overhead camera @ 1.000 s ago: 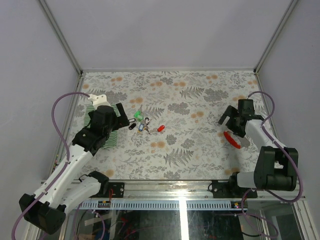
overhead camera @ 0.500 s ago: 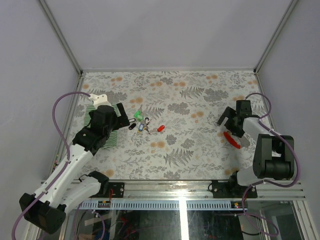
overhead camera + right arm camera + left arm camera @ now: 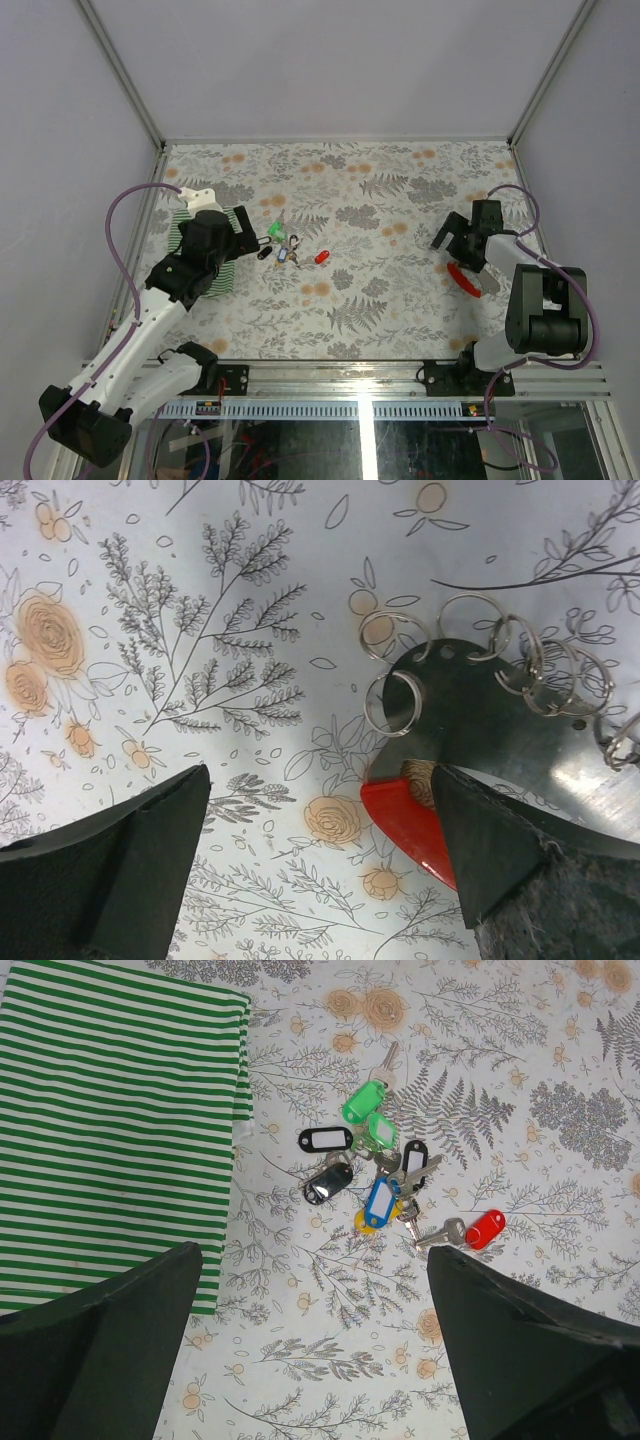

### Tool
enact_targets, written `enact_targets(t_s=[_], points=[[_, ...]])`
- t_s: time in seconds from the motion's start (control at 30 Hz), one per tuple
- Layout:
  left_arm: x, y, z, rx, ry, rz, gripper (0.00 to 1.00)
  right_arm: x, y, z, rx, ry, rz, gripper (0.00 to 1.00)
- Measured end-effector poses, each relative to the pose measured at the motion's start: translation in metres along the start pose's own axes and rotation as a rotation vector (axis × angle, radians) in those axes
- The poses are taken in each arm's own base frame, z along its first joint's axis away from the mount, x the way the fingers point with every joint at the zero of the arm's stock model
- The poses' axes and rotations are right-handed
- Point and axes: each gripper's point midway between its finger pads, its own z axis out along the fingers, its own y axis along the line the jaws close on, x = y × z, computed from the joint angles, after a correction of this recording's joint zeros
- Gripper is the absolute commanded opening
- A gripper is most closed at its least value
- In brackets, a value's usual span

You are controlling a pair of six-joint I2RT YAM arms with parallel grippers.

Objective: Put the keys on the keyring

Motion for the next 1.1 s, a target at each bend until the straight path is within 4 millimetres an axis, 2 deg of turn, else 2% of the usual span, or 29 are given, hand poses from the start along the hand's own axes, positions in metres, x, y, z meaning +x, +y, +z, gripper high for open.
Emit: enact_targets(t_s=[0.67,0.77,0.87,0.97,1.1], points=[[0.000,-0.001,0.000,0.005,0.001,0.000,1.00,0.006,0.032,0.001,-0.170,-0.005,0.037,0.99],[0.000,-0.001,0.000,0.006,0.002,0.000,1.00,0.015,0.048,0.001,-0.201,0.010,0.028,0.99],[0.000,-0.001,0.000,0.007,0.002,0.001,1.00,0.032,0.070,-0.001,-0.234,0.043,0.003,0.99],[0.000,-0.001,0.000,0.007,0.002,0.001,1.00,0.047,0.099,0.001,-0.280,0.073,-0.035,0.99],[0.000,-0.001,0.000,0.008,0.003,0.000,1.00,0.051,0.131,0.008,-0.327,0.088,-0.104,0.99]])
